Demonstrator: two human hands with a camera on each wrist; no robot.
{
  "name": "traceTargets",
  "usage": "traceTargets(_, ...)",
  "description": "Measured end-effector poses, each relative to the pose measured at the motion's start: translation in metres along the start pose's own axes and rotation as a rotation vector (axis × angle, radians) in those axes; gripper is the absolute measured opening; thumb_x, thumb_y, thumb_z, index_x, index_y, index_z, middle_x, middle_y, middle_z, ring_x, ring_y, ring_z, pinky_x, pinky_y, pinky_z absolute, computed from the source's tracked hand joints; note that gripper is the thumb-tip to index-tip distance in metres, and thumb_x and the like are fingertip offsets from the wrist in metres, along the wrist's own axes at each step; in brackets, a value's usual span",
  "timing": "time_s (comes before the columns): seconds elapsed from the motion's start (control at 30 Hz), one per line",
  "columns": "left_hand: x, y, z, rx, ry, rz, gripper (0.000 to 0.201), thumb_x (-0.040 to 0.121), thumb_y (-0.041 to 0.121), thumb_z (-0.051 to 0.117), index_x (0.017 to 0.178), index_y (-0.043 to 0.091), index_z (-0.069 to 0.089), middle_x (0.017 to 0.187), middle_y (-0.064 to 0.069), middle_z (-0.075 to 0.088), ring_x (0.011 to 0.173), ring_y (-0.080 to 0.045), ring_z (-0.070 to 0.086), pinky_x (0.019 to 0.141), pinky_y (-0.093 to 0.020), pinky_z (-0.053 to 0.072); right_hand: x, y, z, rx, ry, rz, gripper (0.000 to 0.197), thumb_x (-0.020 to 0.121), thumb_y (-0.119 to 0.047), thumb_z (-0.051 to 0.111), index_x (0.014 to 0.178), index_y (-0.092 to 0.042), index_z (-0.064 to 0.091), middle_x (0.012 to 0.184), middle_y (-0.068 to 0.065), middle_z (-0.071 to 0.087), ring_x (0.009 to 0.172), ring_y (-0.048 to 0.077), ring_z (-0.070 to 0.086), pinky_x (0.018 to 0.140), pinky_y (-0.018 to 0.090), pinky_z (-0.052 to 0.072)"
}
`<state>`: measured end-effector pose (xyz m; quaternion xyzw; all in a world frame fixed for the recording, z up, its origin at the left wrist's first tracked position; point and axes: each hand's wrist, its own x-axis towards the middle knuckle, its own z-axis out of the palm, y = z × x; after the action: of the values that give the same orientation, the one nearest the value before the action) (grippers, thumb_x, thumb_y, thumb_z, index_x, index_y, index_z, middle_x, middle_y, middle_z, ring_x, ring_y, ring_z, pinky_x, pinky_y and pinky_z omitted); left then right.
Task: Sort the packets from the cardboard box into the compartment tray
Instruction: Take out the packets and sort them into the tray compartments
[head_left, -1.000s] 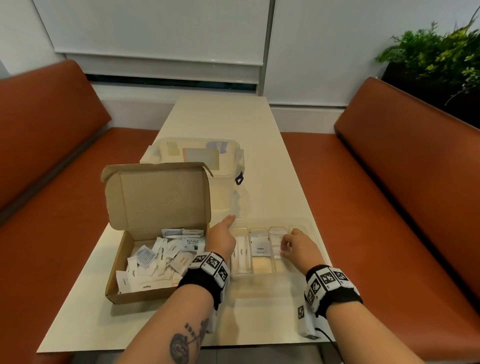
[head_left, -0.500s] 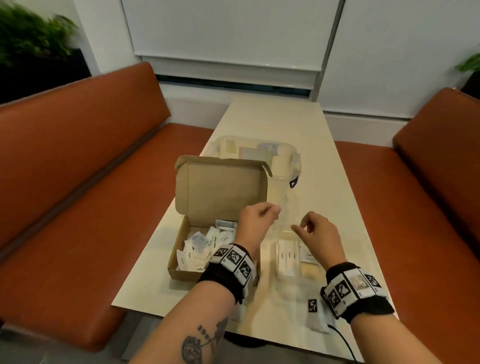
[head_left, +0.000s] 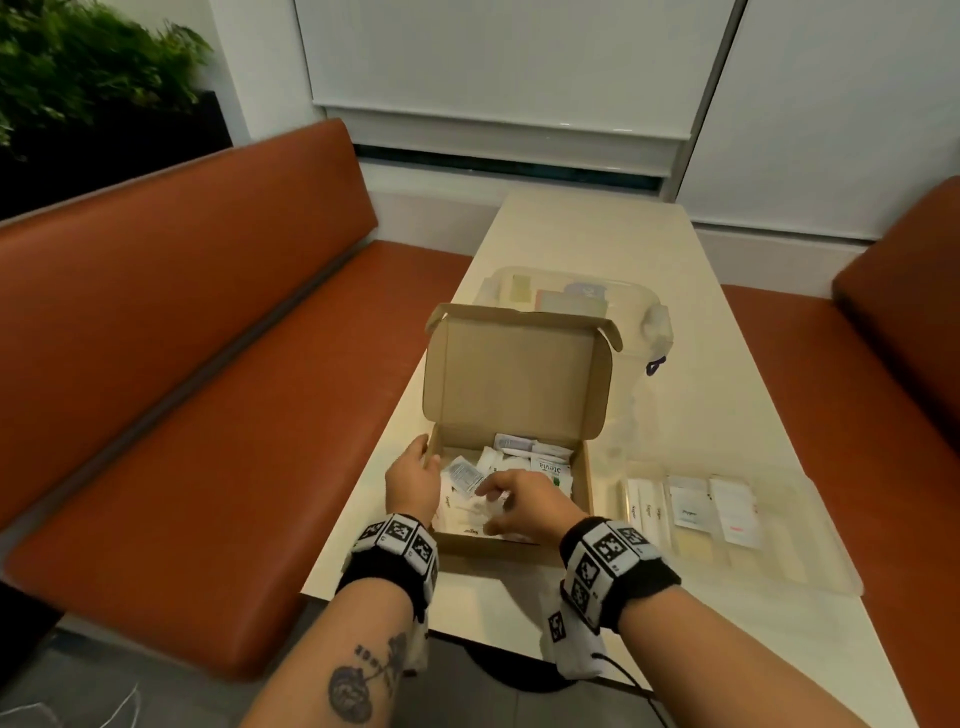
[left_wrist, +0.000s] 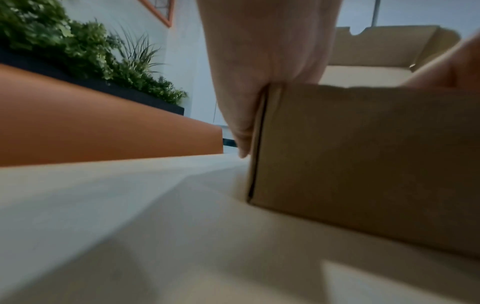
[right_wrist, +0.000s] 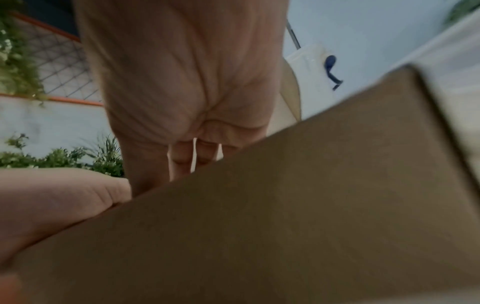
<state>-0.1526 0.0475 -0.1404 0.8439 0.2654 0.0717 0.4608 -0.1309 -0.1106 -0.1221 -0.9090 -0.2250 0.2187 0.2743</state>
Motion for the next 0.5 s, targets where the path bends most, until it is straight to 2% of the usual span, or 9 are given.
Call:
traceTargets(0.1, 0.002, -0.004, 0.001, -0.009, -0.038, 0.021, 0.038, 0.1, 0.011, 0.042, 0.137, 0.01, 0.05, 0.126, -0.015, 0.061, 0.114, -0.032, 0.056, 0.097, -0.037, 0.045, 0.01, -0.009, 0.002, -0.182, -0.057, -0.038, 0.052, 0.074, -0.025, 0.078, 0.123, -0.024, 0.059, 0.116, 0.0, 0.056, 0.096, 0.014, 0.052, 0.081, 0.024, 0.043)
traceTargets(0.13, 0.002, -0.004, 0.0, -0.015, -0.043, 0.023, 0.038, 0.1, 0.011, 0.041, 0.137, 0.011, 0.051, 0.124, -0.016, 0.062, 0.112, -0.033, 0.056, 0.096, -0.037, 0.046, 0.014, -0.011, 0.004, -0.211, -0.036, -0.038, 0.049, 0.076, -0.03, 0.077, 0.121, -0.022, 0.059, 0.117, 0.002, 0.054, 0.098, 0.015, 0.052, 0.081, 0.025, 0.042)
traceTargets(0.2, 0.002, -0.005, -0.001, -0.01, -0.048, 0.035, 0.038, 0.1, 0.01, 0.041, 0.137, 0.011, 0.051, 0.122, -0.017, 0.063, 0.111, -0.033, 0.057, 0.093, -0.037, 0.046, 0.02, -0.015, 0.008, -0.166, 0.103, 0.016, 0.038, 0.082, -0.035, 0.07, 0.114, -0.017, 0.059, 0.118, 0.005, 0.052, 0.1, 0.019, 0.054, 0.085, 0.028, 0.043)
traceTargets(0.27, 0.001, -0.005, -0.001, -0.028, -0.055, 0.034, 0.039, 0.1, 0.011, 0.041, 0.138, 0.012, 0.049, 0.123, -0.017, 0.062, 0.111, -0.032, 0.058, 0.093, -0.036, 0.045, 0.026, -0.017, 0.01, -0.063, 0.267, 0.109, 0.032, 0.088, -0.028, 0.064, 0.113, -0.012, 0.054, 0.121, 0.009, 0.051, 0.102, 0.023, 0.055, 0.089, 0.03, 0.043)
traceTargets(0.3, 0.001, -0.006, 0.0, -0.042, -0.057, 0.031, 0.04, 0.1, 0.011, 0.042, 0.139, 0.012, 0.048, 0.123, -0.016, 0.062, 0.11, -0.031, 0.058, 0.092, -0.035, 0.046, 0.029, -0.017, 0.01, -0.035, 0.298, 0.153, 0.034, 0.088, -0.023, 0.064, 0.117, -0.011, 0.05, 0.122, 0.011, 0.051, 0.106, 0.024, 0.055, 0.091, 0.031, 0.043)
traceTargets(0.4, 0.002, -0.007, 0.0, -0.079, -0.057, 0.017, 0.041, 0.1, 0.01, 0.041, 0.14, 0.013, 0.047, 0.123, -0.015, 0.063, 0.108, -0.029, 0.06, 0.087, -0.033, 0.047, 0.036, -0.018, 0.01, 0.006, 0.277, 0.235, 0.048, 0.084, -0.009, 0.068, 0.125, -0.009, 0.043, 0.12, 0.013, 0.057, 0.11, 0.026, 0.056, 0.092, 0.03, 0.045)
traceTargets(0.5, 0.002, -0.007, 0.0, -0.108, -0.06, 0.002, 0.042, 0.1, 0.01, 0.041, 0.142, 0.013, 0.045, 0.127, -0.015, 0.061, 0.112, -0.03, 0.059, 0.096, -0.038, 0.048, 0.04, -0.018, 0.009, 0.109, 0.272, 0.29, 0.05, 0.08, 0.003, 0.065, 0.124, -0.007, 0.043, 0.116, 0.016, 0.061, 0.108, 0.028, 0.058, 0.089, 0.032, 0.048)
